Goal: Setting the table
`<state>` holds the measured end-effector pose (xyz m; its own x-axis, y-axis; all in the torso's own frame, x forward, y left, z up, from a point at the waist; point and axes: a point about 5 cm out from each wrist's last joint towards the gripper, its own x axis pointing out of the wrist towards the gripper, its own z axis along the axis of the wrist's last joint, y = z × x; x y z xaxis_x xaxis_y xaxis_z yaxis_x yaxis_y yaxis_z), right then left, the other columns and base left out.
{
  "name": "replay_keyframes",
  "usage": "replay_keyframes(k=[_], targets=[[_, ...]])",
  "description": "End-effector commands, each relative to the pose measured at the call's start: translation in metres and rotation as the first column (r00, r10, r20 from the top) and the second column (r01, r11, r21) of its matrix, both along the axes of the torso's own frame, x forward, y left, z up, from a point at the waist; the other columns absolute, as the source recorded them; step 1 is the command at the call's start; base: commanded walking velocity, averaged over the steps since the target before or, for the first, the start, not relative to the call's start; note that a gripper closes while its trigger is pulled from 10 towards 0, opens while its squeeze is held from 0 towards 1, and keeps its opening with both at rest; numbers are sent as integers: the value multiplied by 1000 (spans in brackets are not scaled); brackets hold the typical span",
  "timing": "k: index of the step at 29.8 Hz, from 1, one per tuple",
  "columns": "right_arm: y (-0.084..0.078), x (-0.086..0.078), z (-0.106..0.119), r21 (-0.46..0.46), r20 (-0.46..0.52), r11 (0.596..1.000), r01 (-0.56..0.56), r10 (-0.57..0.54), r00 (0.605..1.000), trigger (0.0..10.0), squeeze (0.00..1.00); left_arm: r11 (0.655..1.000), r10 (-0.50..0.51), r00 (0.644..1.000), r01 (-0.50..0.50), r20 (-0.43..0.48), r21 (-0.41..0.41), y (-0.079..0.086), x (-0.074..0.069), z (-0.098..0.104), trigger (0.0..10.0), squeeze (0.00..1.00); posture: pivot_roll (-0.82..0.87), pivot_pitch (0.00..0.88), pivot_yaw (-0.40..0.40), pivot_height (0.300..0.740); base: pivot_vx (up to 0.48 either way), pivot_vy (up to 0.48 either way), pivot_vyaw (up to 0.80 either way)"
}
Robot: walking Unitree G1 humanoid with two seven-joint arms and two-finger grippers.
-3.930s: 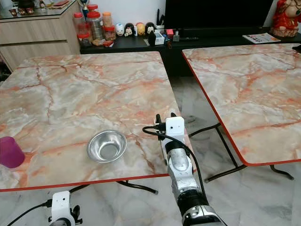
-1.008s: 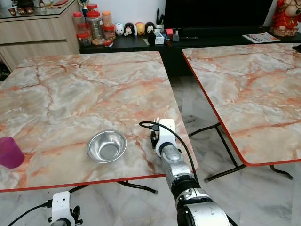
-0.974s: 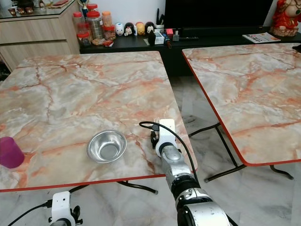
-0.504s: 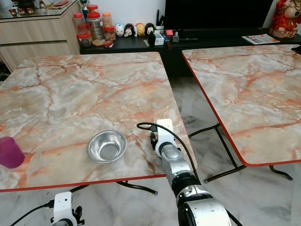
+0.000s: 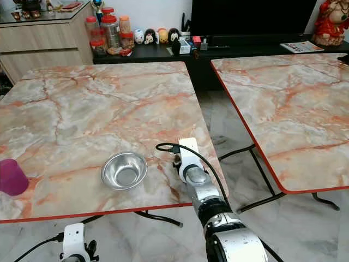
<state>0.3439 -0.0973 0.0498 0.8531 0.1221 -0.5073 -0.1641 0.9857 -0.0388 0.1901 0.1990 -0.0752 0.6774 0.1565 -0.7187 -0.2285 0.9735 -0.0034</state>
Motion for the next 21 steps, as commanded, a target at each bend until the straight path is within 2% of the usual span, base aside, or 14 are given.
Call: replay_keyframes(k=[1,21], targets=[[-5,-7,-12,-23,-65,1000,10,-12,998,0,0,1000,10,1000,-10,-11,-9,0,-1,-1,10000,0,-10,0,-2,740,0,0,0],[0,-4,-7,1,-39,1000,-5,5,999,0,0,1000,12,1000,-12,-8,-14,1,0,-1,10000,0,-9,0,4,740,0,0,0]])
